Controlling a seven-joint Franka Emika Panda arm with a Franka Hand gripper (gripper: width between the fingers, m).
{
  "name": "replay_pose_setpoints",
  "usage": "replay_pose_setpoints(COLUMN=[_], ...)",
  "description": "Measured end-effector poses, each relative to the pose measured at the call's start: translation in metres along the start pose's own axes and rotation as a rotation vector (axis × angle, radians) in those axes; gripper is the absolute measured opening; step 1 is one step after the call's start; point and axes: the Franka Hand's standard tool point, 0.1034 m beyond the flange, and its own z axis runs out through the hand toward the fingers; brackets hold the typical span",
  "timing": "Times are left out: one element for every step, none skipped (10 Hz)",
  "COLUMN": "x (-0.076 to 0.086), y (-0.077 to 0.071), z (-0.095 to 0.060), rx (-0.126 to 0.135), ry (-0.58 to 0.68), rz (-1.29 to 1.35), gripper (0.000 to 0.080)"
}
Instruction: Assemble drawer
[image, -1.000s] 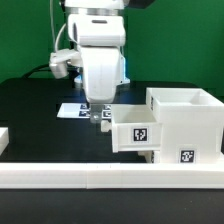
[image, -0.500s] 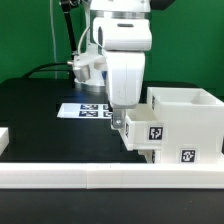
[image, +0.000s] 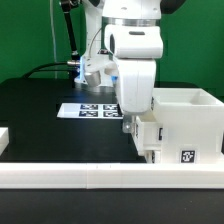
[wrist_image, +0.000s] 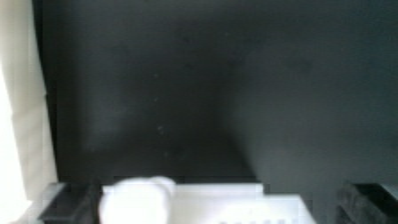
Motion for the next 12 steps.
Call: replay_pose_setpoints(x=[0.001, 0.001, 0.001, 0.001, 0.004, 0.005, 0.008, 0.011, 0.016, 0.025, 0.025, 0.019], y=[0.000, 0.000, 0.000, 0.001, 0.007, 0.012, 0.014, 0.014, 0.016, 0.018, 0.018, 0.016], z=[0.000, 0.000, 0.000, 0.001, 0.000, -0.002, -0.005, -0.008, -0.009, -0.009, -0.008, -0.005], rx=[0.000, 0.000, 0.000, 0.017, 0.027, 0.039, 0.048, 0.061, 0.066, 0.069, 0.063, 0.059], ry=[0.000, 0.000, 0.000, -0.001, 0.000, -0.005, -0.011, -0.017, -0.022, -0.022, -0.021, -0.021], rz=[-0.001, -0.001, -0.002, -0.077, -0.107, -0.110, -0.096, -0.078, -0.078, -0.082, -0.083, -0.074], gripper=[0.0649, 0.0649, 0.0649, 0.0649, 0.0649, 0.0649, 0.0649, 0.0649, 0.0649, 0.0649, 0.0649, 0.0649])
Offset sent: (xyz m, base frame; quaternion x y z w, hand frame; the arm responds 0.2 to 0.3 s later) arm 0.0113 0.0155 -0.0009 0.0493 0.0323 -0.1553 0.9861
